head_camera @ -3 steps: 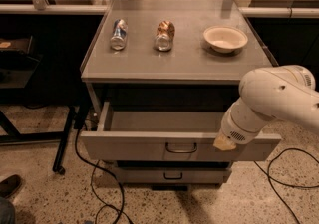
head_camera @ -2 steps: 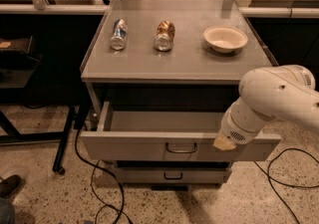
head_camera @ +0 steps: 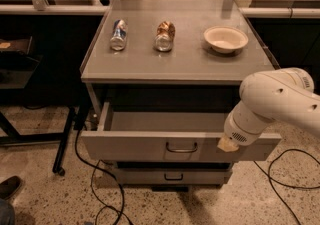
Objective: Close top drawer
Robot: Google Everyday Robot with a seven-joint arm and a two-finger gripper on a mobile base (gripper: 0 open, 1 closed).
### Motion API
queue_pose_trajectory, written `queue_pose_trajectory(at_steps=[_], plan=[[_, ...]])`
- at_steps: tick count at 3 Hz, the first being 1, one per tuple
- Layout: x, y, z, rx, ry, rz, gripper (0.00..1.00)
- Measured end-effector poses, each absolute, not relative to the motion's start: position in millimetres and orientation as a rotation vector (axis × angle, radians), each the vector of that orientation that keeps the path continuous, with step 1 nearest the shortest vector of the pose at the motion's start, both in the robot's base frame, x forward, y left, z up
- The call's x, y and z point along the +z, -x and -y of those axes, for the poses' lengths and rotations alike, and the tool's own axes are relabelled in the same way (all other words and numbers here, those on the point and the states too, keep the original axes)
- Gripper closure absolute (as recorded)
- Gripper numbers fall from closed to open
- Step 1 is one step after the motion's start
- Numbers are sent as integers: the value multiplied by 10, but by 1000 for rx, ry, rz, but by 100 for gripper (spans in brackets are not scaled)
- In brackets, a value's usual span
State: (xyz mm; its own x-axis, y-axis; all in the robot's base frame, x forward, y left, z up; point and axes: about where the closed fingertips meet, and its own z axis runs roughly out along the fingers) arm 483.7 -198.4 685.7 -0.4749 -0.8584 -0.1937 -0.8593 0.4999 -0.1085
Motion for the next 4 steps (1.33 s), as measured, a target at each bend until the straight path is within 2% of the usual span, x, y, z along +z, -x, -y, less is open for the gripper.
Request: queue_pose_trajectory(at_steps=[4], plan=[[6878,-5258,1980,-104,1382,-2509,100]])
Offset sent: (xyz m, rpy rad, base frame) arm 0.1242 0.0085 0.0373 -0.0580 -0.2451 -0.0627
